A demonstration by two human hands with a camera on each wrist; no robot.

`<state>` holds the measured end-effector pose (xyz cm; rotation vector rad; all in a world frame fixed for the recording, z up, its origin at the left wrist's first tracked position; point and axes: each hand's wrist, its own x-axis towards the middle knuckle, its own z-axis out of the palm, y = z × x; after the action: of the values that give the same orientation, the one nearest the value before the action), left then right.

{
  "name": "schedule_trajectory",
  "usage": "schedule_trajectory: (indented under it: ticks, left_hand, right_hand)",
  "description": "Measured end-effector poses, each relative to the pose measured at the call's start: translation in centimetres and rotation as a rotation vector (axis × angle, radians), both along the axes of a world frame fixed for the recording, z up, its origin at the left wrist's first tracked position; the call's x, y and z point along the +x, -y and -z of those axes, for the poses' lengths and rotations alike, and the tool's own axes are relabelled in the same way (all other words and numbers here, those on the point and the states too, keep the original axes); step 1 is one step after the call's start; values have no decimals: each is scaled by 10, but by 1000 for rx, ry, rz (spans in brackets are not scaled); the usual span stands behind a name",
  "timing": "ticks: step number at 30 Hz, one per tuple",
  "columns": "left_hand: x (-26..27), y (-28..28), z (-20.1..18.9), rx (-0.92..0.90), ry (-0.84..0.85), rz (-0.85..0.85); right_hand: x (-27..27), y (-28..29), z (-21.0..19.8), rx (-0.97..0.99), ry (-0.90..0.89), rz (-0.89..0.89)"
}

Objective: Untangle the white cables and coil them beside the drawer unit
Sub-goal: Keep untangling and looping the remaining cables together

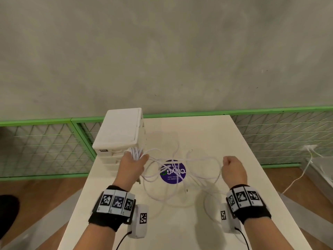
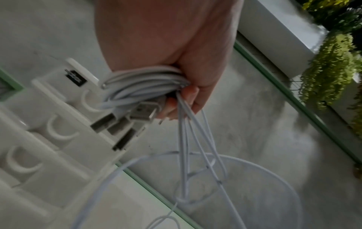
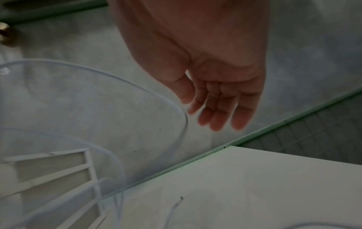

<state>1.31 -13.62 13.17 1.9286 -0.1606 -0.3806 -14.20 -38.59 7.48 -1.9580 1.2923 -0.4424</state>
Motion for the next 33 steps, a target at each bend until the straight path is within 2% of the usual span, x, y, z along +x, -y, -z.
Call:
schedule_trajectory:
  ticks: [2, 3, 4, 6, 9, 12, 14, 16, 19, 21, 23, 25, 26, 28, 30, 33]
  left_hand:
    - [-7, 10, 0, 3, 10, 26]
    - [-10, 14, 0, -3, 18, 38]
    - [-14, 18, -1, -11, 29, 49]
    - [-20, 23, -2, -2, 65, 69]
    - [-22, 26, -2, 29, 96, 70]
    - [-19, 20, -2, 11, 81, 56]
    - [-13, 10, -3, 2, 88, 6]
    - [-5, -1, -4, -17, 100, -61]
    - [5, -14, -4, -34, 116, -148]
    - [7, -15, -3, -51, 104, -157]
    - [3, -9, -2, -63, 84, -113]
    - [-4, 2, -1, -65, 65, -61]
    - [-8, 8, 0, -62, 61, -40]
    - [-16, 18, 1, -62, 63, -11]
    - [-21, 27, 2, -60, 72, 9]
    - [-27, 33, 2, -41, 84, 65]
  right_hand:
    - [7, -19, -13, -179, 106, -103]
    - [10, -31, -22, -241, 191, -218]
    - [14, -43, -32, -231, 231, -384]
    - [21, -67, -43, -91, 136, -704]
    - [28, -89, -38, 22, 40, -890]
    - [29, -84, -28, -15, 85, -803]
    - [24, -63, -23, 22, 196, -601]
    - [15, -35, -14, 48, 262, -326]
    - [-12, 5, 11, 128, 215, 13]
    - [-27, 19, 30, 209, 107, 100]
    - [-31, 20, 42, 252, -92, 21]
    - [-26, 11, 44, 162, -200, -73]
    - [-20, 2, 38, 66, -144, -103]
    - [-6, -22, 20, -153, 120, -201]
    - [8, -50, -3, -217, 267, -444]
    - [26, -75, -14, -198, 107, -790]
